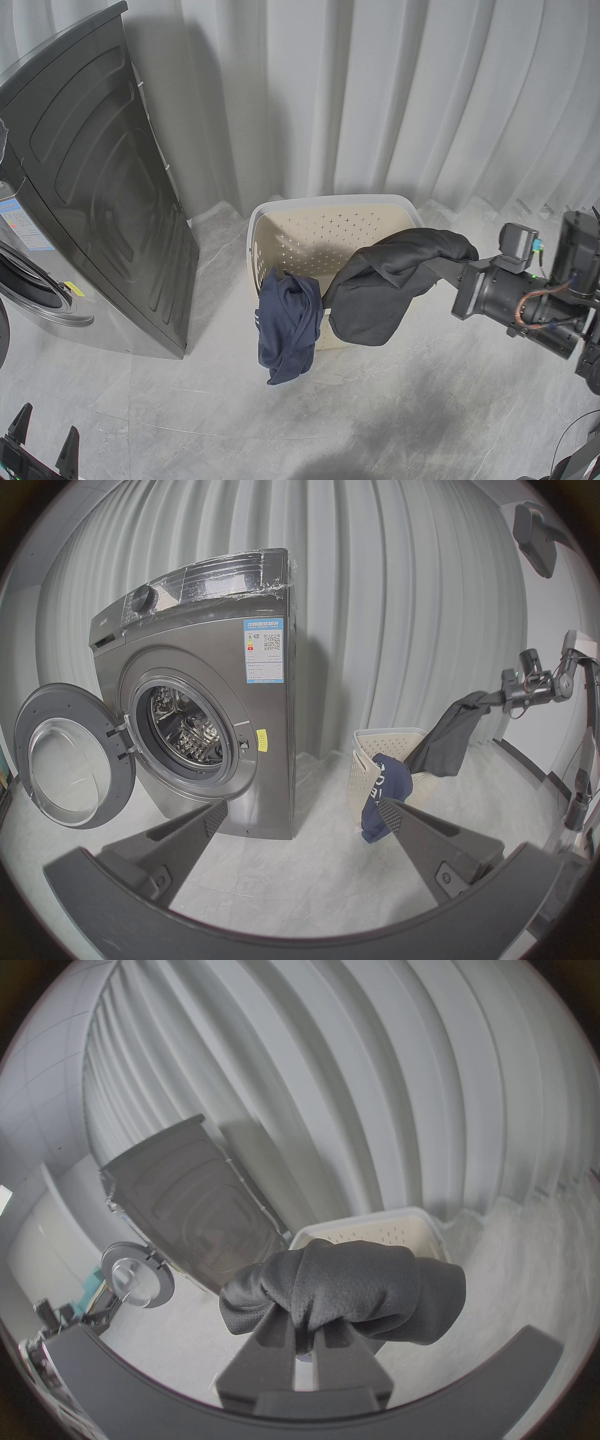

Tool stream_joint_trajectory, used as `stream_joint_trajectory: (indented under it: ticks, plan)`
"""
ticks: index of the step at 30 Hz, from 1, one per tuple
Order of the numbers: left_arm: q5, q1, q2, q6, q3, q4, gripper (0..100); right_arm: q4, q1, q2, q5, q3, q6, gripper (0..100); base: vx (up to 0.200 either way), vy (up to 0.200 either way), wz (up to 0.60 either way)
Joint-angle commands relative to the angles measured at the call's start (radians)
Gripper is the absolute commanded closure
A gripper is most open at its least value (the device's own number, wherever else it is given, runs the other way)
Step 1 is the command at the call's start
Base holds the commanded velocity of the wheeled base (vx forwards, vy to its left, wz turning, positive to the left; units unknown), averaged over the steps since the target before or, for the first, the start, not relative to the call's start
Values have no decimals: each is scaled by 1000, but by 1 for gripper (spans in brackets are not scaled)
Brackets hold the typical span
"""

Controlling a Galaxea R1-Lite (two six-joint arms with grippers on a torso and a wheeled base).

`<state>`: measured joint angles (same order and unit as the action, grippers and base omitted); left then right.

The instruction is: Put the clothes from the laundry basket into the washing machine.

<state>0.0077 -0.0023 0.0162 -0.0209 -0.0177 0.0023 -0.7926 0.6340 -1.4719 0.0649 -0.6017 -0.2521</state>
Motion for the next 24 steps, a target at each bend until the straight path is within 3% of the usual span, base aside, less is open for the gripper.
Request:
stream_joint_trajectory:
  ticks: [1, 5, 8, 14, 20, 24]
  plan:
    - [0, 1, -12, 29, 16, 1, 0, -2, 16, 168, -34, 51, 39, 100, -200, 0, 0]
    - [-5, 2, -10, 19, 16, 1, 0, -2, 23, 190, -68, 69, 42, 100, -200, 0, 0]
    - [-9, 1, -10, 6, 15, 1, 0, -2, 26, 190, -69, 76, 48, 100, -200, 0, 0]
    - [-9, 1, -10, 4, 15, 1, 0, -7, 44, 197, -74, 85, 54, 100, -200, 0, 0]
    - [-9, 1, -10, 2, 15, 1, 0, -43, 44, 197, -99, 100, 57, 100, 0, 0, 0]
    - [-9, -1, -10, 2, 15, 4, 0, -45, 44, 191, -100, 103, 56, 100, 0, 200, 0]
